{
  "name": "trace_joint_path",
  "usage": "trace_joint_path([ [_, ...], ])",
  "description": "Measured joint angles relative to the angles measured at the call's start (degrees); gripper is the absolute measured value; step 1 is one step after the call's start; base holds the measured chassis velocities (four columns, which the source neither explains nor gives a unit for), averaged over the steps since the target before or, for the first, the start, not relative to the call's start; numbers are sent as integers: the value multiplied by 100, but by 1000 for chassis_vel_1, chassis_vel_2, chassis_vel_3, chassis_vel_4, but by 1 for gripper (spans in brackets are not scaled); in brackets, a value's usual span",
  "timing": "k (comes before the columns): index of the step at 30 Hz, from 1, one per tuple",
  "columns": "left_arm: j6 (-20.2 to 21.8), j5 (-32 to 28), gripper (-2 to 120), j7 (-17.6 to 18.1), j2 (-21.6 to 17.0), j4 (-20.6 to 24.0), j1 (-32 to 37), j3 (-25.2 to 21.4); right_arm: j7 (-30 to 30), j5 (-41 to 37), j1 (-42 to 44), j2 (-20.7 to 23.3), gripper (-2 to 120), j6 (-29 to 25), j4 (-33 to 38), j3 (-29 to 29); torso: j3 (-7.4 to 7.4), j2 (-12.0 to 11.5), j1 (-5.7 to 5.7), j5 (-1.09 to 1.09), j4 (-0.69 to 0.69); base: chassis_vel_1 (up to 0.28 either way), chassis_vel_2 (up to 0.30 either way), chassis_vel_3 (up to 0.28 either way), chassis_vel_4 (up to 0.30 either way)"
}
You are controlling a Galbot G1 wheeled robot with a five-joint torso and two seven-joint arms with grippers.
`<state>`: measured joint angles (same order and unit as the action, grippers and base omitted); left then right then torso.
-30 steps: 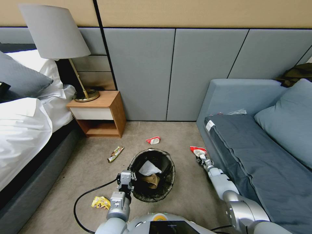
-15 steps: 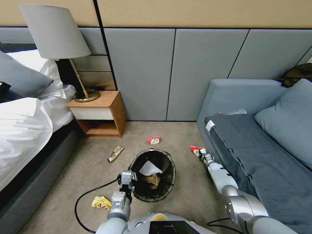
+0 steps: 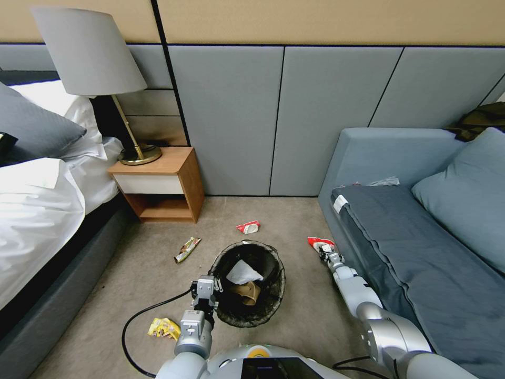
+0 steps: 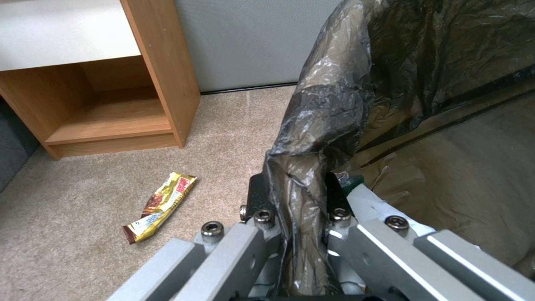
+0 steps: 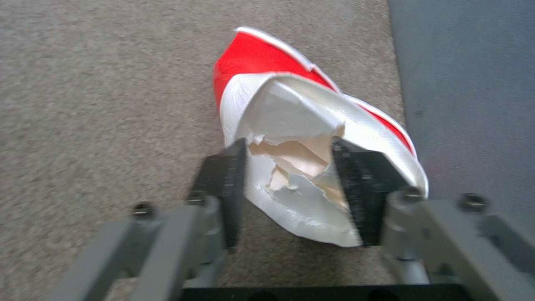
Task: Pick up the trash bin, then pick up the garbage from the floor and place it into the trash bin.
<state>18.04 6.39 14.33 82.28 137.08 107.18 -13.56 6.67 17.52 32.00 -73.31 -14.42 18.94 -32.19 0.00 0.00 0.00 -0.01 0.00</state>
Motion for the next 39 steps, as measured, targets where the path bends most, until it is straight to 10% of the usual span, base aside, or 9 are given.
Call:
trace_joint_path([
  [8, -5, 9, 0, 0, -1, -3, 0, 1, -18, -77, -131, -28, 77, 134, -37, -20, 0, 0, 0, 2, 0, 0, 0, 0, 0],
  [27, -20, 16, 0, 2, -15, -24, 8, 0, -12, -142, -289, 3, 78, 219, -77, -17, 0, 0, 0, 1, 0, 0, 0, 0, 0],
  [39, -32, 1, 0, 7, -26, -17, 0, 4, 44, -161, -297, 3, 47, 249, -93, -17, 0, 0, 0, 1, 0, 0, 0, 0, 0],
])
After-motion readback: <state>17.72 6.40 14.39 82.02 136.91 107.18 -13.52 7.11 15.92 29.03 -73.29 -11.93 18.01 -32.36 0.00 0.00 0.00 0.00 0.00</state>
